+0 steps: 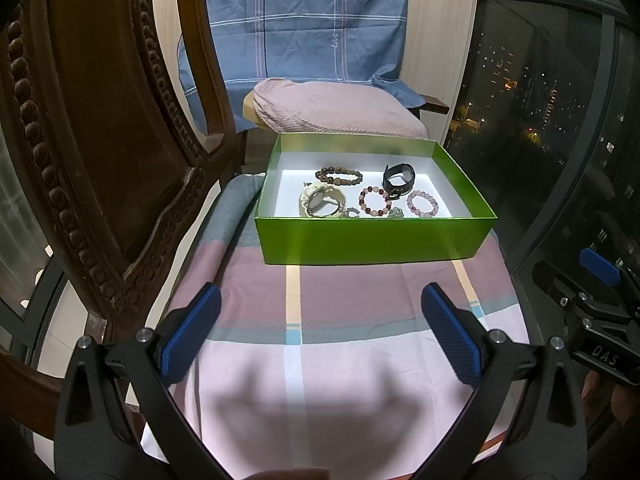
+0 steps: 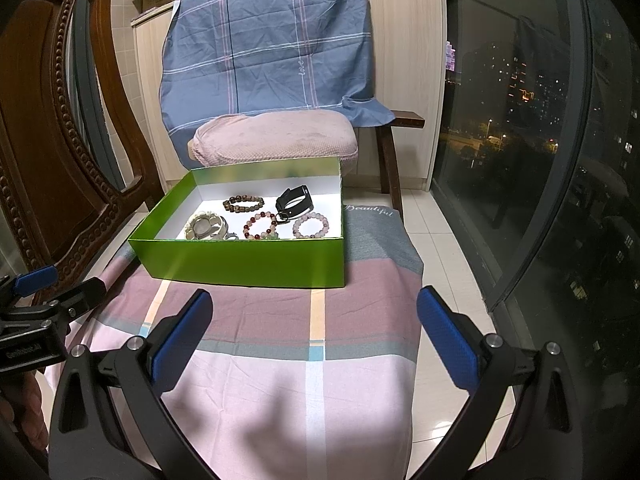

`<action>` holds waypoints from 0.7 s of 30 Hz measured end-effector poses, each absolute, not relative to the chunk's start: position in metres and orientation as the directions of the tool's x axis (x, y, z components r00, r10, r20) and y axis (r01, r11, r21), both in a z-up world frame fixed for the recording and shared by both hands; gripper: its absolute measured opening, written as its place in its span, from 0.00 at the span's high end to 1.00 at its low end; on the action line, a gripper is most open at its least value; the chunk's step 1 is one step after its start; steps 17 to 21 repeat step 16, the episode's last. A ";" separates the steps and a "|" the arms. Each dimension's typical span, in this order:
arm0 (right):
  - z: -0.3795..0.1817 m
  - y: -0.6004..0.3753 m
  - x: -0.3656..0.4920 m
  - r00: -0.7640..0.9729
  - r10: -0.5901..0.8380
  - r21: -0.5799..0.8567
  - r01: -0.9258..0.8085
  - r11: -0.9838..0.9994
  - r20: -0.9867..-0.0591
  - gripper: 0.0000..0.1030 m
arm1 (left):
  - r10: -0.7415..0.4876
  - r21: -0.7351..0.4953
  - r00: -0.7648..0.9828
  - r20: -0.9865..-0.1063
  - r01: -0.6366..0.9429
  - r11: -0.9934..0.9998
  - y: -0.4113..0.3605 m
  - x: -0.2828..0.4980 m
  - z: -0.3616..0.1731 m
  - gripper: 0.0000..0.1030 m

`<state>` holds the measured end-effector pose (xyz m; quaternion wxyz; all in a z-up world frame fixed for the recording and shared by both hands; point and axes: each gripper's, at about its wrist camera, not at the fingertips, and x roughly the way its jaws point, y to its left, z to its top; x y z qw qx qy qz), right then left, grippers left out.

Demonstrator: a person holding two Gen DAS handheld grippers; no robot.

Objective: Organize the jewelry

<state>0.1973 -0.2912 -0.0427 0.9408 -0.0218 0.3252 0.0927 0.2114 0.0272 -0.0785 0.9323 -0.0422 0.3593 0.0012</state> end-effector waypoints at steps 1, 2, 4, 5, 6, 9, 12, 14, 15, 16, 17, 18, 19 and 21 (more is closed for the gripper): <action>-0.043 -0.291 0.198 0.770 0.161 0.019 -0.190 0.982 -0.617 0.03 | -0.026 -0.076 0.742 -0.670 -0.033 0.997 0.027 0.212 -0.079 0.04; -0.044 -0.291 0.198 0.770 0.162 0.019 -0.191 0.981 -0.617 0.03 | -0.026 -0.075 0.743 -0.669 -0.033 0.997 0.027 0.211 -0.079 0.04; -0.044 -0.290 0.198 0.769 0.162 0.018 -0.192 0.981 -0.618 0.03 | -0.025 -0.072 0.744 -0.668 -0.032 0.997 0.027 0.211 -0.079 0.04; -0.044 -0.290 0.198 0.770 0.162 0.018 -0.192 0.981 -0.617 0.03 | -0.023 -0.071 0.745 -0.667 -0.032 0.997 0.028 0.211 -0.079 0.04; -0.044 -0.290 0.198 0.770 0.161 0.017 -0.191 0.981 -0.617 0.03 | -0.024 -0.071 0.744 -0.667 -0.031 0.997 0.027 0.211 -0.079 0.04; -0.044 -0.290 0.198 0.769 0.161 0.019 -0.190 0.982 -0.618 0.03 | -0.035 -0.079 0.734 -0.678 -0.026 0.996 0.028 0.213 -0.081 0.04; -0.045 -0.290 0.197 0.769 0.161 0.017 -0.191 0.981 -0.618 0.03 | -0.034 -0.079 0.731 -0.681 -0.027 0.997 0.028 0.213 -0.082 0.04; -0.045 -0.290 0.198 0.769 0.161 0.018 -0.190 0.982 -0.619 0.03 | -0.034 -0.078 0.732 -0.680 -0.026 0.997 0.028 0.213 -0.082 0.04; -0.045 -0.290 0.198 0.769 0.161 0.018 -0.190 0.982 -0.619 0.03 | -0.035 -0.078 0.732 -0.681 -0.026 0.997 0.028 0.213 -0.082 0.04; -0.045 -0.290 0.198 0.769 0.161 0.019 -0.190 0.982 -0.618 0.03 | -0.035 -0.078 0.731 -0.681 -0.026 0.997 0.027 0.213 -0.082 0.04; -0.045 -0.290 0.198 0.769 0.161 0.019 -0.190 0.982 -0.618 0.03 | -0.035 -0.078 0.731 -0.681 -0.026 0.997 0.027 0.213 -0.082 0.04; -0.045 -0.290 0.198 0.769 0.161 0.019 -0.190 0.982 -0.618 0.03 | -0.035 -0.078 0.731 -0.681 -0.026 0.997 0.027 0.213 -0.082 0.04; -0.045 -0.290 0.198 0.769 0.161 0.019 -0.190 0.982 -0.618 0.03 | -0.035 -0.078 0.731 -0.681 -0.026 0.997 0.027 0.213 -0.082 0.04; -0.045 -0.290 0.198 0.769 0.161 0.019 -0.190 0.982 -0.618 0.03 | -0.035 -0.078 0.731 -0.681 -0.026 0.997 0.027 0.213 -0.082 0.04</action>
